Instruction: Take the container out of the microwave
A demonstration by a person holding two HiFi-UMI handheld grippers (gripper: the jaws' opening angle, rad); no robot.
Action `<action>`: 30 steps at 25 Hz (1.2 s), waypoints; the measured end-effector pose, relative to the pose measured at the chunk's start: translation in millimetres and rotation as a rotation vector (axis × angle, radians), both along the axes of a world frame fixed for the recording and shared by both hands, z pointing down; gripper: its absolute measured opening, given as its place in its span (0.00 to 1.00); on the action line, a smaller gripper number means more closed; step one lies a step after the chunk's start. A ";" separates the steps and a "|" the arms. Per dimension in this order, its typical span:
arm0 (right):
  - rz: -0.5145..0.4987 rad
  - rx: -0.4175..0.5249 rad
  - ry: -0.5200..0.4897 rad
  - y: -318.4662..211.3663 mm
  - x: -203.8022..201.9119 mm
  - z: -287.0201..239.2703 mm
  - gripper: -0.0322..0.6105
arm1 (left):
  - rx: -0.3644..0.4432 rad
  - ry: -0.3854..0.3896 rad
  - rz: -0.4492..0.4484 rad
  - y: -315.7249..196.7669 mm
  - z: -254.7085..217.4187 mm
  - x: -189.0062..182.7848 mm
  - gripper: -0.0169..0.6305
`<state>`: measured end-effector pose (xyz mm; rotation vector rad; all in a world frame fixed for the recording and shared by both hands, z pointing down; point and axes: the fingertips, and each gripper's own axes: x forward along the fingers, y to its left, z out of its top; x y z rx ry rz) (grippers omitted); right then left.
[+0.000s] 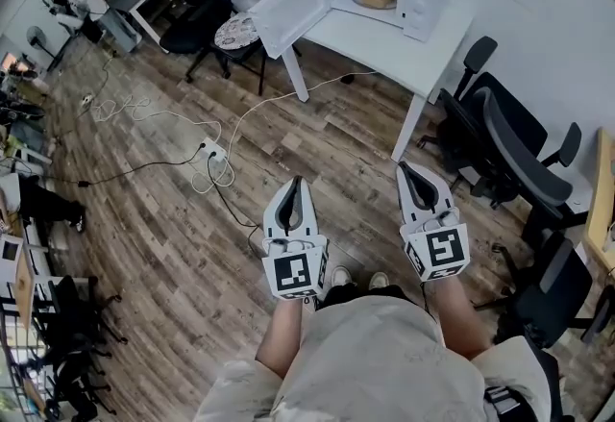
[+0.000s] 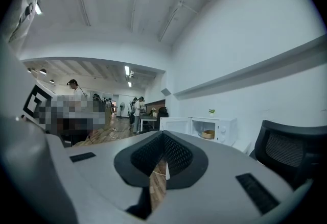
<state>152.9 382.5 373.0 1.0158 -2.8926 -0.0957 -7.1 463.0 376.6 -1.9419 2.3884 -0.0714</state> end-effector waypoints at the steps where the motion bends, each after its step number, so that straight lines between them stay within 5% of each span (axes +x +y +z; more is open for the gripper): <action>1: -0.002 -0.003 0.003 0.1 -2.3 1.1 0.07 | 0.000 0.000 0.000 -0.6 0.3 -1.7 0.04; 10: -0.022 -0.004 0.042 1.8 -18.5 7.4 0.07 | -0.016 0.000 0.006 -6.8 6.0 -12.9 0.05; 19: -0.011 0.010 0.082 0.7 -30.4 10.4 0.07 | -0.051 0.033 0.060 -13.5 17.4 -16.9 0.26; 30: 0.002 0.033 0.092 4.3 -55.8 5.8 0.07 | -0.023 0.023 0.055 -6.1 15.4 -48.8 0.26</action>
